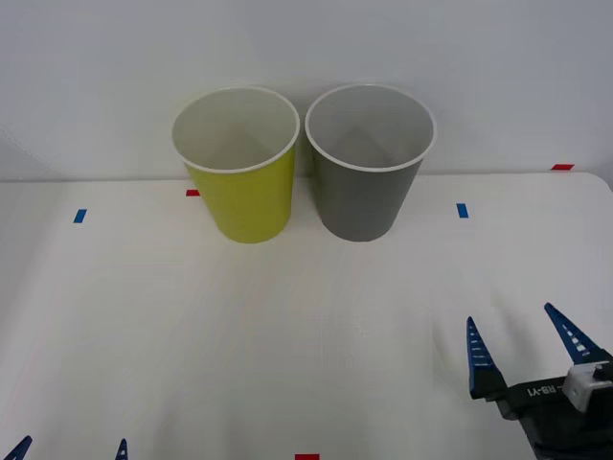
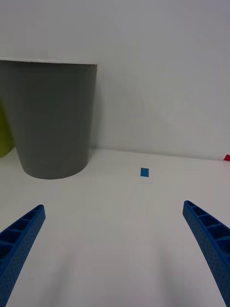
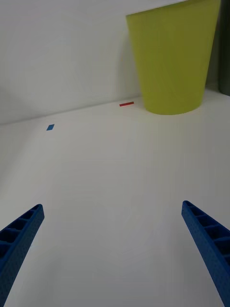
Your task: Put cans in the gray bin and PET bottles in the light green bin.
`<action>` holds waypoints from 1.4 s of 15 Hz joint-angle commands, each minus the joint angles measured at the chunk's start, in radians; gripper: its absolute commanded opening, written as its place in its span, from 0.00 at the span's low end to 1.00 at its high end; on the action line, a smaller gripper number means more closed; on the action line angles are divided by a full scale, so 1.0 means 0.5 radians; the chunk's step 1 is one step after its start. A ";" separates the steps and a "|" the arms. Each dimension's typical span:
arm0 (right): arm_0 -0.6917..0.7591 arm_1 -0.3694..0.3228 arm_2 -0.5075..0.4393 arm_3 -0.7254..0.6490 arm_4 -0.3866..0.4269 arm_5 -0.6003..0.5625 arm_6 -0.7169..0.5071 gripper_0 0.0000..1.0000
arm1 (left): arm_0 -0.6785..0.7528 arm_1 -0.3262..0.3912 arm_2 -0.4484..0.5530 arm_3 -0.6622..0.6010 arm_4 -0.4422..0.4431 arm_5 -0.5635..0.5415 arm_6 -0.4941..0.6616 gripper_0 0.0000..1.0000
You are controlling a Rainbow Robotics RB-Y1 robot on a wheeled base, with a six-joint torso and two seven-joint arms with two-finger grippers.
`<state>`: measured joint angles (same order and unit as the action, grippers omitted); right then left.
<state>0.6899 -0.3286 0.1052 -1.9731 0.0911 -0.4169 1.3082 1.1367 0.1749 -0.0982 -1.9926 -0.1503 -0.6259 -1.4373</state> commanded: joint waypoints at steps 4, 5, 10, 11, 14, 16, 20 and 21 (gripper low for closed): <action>0.237 -0.174 -0.020 0.001 -0.056 -0.209 0.007 1.00 | 0.000 0.000 0.000 0.000 0.000 0.000 0.000 1.00; 0.283 -0.174 -0.020 0.001 -0.056 -0.228 0.022 1.00 | 0.000 0.000 0.000 0.000 0.000 0.000 0.000 1.00; 0.510 -0.174 -0.023 0.001 -0.164 -0.464 0.102 1.00 | 0.000 0.000 0.000 0.000 0.000 0.000 0.000 1.00; 0.544 -0.174 -0.026 0.001 -0.182 -0.513 0.111 1.00 | 0.000 0.000 0.000 0.000 0.000 0.000 0.000 1.00; 0.666 -0.171 -0.029 0.013 -0.213 -0.568 0.120 1.00 | 0.000 0.000 0.000 0.000 0.000 0.000 0.000 1.00; 0.676 -0.156 -0.029 0.102 -0.222 -0.642 0.120 1.00 | 0.000 0.000 0.000 0.000 0.000 0.000 0.000 1.00; 0.673 -0.150 -0.057 0.157 -0.225 -0.713 0.120 1.00 | 0.000 0.000 0.000 0.000 0.000 0.000 0.000 1.00; 0.673 -0.150 -0.066 0.157 -0.225 -0.716 0.120 1.00 | 0.000 0.000 0.000 0.000 0.000 0.000 0.000 1.00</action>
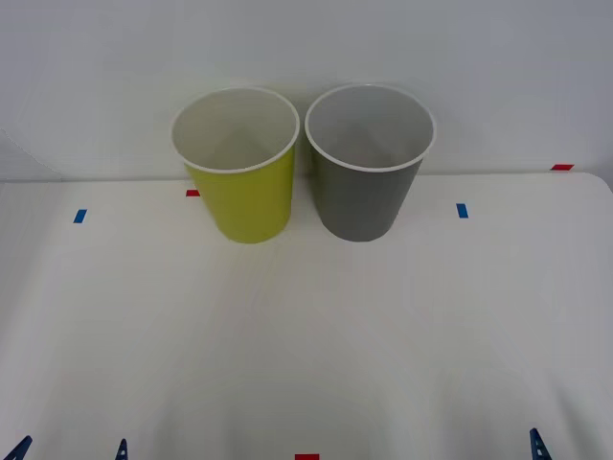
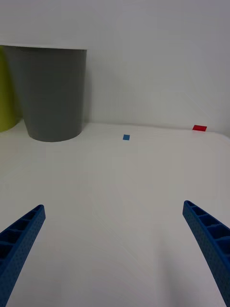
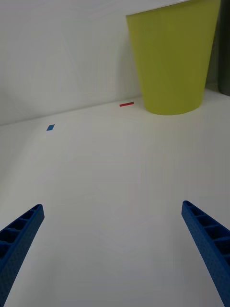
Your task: Put cans in the gray bin and PET bottles in the light green bin.
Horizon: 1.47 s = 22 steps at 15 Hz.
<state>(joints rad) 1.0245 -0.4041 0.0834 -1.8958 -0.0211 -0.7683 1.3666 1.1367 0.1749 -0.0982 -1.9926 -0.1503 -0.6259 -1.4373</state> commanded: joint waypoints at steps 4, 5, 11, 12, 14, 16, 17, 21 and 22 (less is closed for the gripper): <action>0.004 0.001 -0.023 0.003 -0.001 -0.013 0.003 1.00 | 0.000 0.000 0.000 0.000 0.000 0.000 0.000 1.00; 0.004 0.001 -0.023 0.003 -0.001 -0.013 0.003 1.00 | 0.000 0.000 0.000 0.000 0.000 0.000 0.000 1.00; 0.004 0.001 -0.023 0.003 -0.001 -0.013 0.003 1.00 | 0.000 0.000 0.000 0.000 0.000 0.000 0.000 1.00; 0.004 0.001 -0.023 0.003 -0.001 -0.013 0.003 1.00 | 0.000 0.000 0.000 0.000 0.000 0.000 0.000 1.00; 0.004 0.001 -0.023 0.003 -0.001 -0.013 0.003 1.00 | 0.000 0.000 0.000 0.000 0.000 0.000 0.000 1.00; 0.004 0.001 -0.023 0.003 -0.001 -0.013 0.003 1.00 | 0.000 0.000 0.000 0.000 0.000 0.000 0.000 1.00; 0.004 0.001 -0.023 0.003 -0.001 -0.013 0.003 1.00 | 0.000 0.000 0.000 0.000 0.000 0.000 0.000 1.00; 0.004 0.001 -0.023 0.003 -0.001 -0.013 0.003 1.00 | 0.000 0.000 0.000 0.000 0.000 0.000 0.000 1.00; 0.004 0.001 -0.023 0.003 -0.001 -0.013 0.003 1.00 | 0.000 0.000 0.000 0.000 0.000 0.000 0.000 1.00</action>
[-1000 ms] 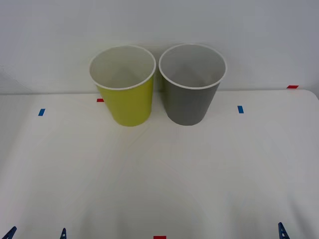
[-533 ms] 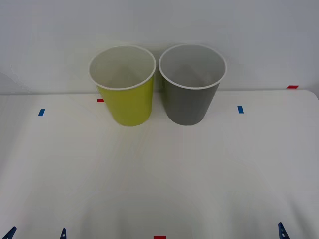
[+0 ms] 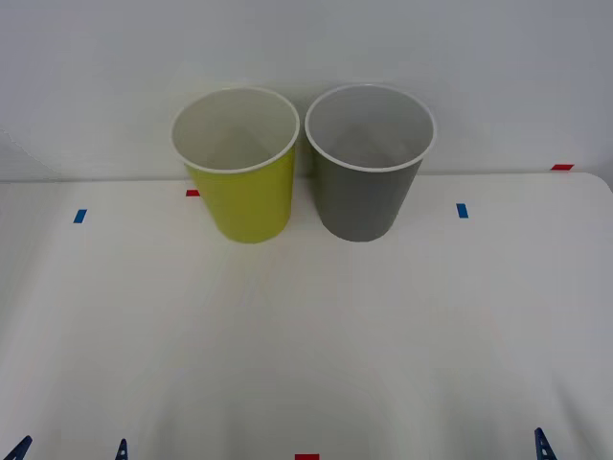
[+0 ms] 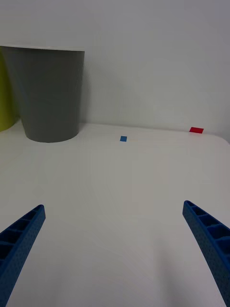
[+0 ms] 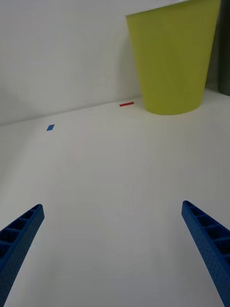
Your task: Put cans in the gray bin and PET bottles in the light green bin.
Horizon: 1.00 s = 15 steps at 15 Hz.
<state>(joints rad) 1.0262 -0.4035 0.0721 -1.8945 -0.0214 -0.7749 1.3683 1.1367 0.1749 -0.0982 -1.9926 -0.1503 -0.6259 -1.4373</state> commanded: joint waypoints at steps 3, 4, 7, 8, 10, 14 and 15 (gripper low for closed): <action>0.000 0.000 0.000 0.000 0.000 0.000 0.000 1.00 | 0.000 0.000 0.000 0.000 0.000 0.000 0.000 1.00; 0.000 0.000 0.000 0.000 0.000 0.000 0.000 1.00 | 0.000 0.000 0.000 0.000 0.000 0.000 0.000 1.00; 0.000 0.000 0.000 0.000 0.000 0.000 0.000 1.00 | 0.000 0.000 0.000 0.000 0.000 0.000 0.000 1.00; 0.000 0.000 0.000 0.000 0.000 0.000 0.000 1.00 | 0.000 0.000 0.000 0.000 0.000 0.000 0.000 1.00; 0.000 0.000 0.000 0.000 0.000 0.000 0.000 1.00 | 0.000 0.000 0.000 0.000 0.000 0.000 0.000 1.00; 0.000 0.000 0.000 0.000 0.000 0.000 0.000 1.00 | 0.000 0.000 0.000 0.000 0.000 0.000 0.000 1.00; 0.000 0.000 0.000 0.000 0.000 0.000 0.000 1.00 | 0.000 0.000 0.000 0.000 0.000 0.000 0.000 1.00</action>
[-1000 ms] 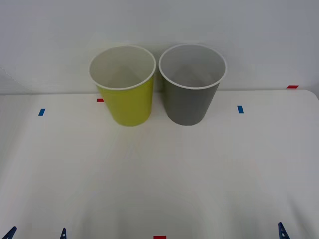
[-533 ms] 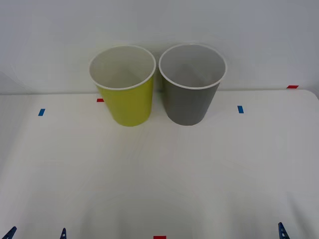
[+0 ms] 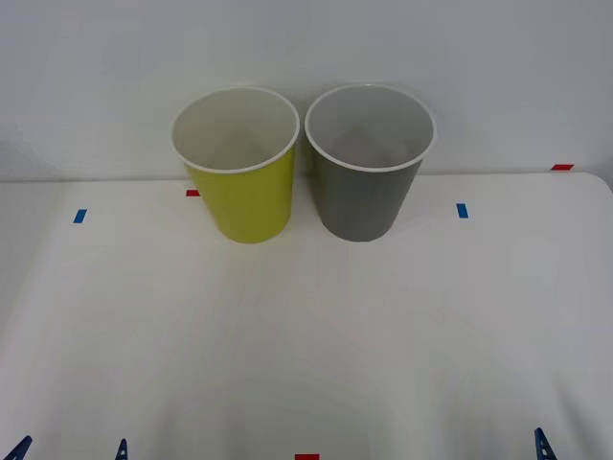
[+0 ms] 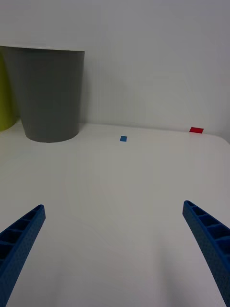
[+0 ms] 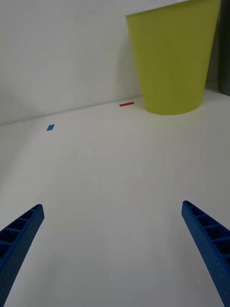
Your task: Put cans in the gray bin and PET bottles in the light green bin.
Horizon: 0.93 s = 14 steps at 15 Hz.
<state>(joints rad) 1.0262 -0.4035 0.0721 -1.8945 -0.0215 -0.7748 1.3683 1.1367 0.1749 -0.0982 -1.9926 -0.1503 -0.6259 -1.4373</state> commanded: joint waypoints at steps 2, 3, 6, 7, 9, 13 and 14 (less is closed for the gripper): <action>0.000 0.000 0.000 0.000 0.000 0.000 0.000 1.00 | 0.000 0.000 0.000 0.000 0.000 0.000 0.000 1.00; 0.000 0.000 0.000 0.000 0.000 0.000 0.000 1.00 | 0.000 0.000 0.000 0.000 0.000 0.000 0.000 1.00; 0.000 0.000 0.000 0.000 0.000 0.000 0.000 1.00 | 0.000 0.000 0.000 0.000 0.000 0.000 0.000 1.00; 0.000 0.000 0.000 0.000 0.000 0.000 0.000 1.00 | 0.000 0.000 0.000 0.000 0.000 0.000 0.000 1.00; 0.000 0.000 0.000 0.000 0.000 0.000 0.000 1.00 | 0.000 0.000 0.000 0.000 0.000 0.000 0.000 1.00; 0.000 0.000 0.000 0.000 0.000 0.000 0.000 1.00 | 0.000 0.000 0.000 0.000 0.000 0.000 0.000 1.00; 0.000 0.000 0.000 0.000 0.000 0.000 0.000 1.00 | 0.000 0.000 0.000 0.000 0.000 0.000 0.000 1.00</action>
<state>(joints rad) 1.0262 -0.4035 0.0721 -1.8945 -0.0215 -0.7748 1.3683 1.1367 0.1749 -0.0982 -1.9926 -0.1503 -0.6259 -1.4373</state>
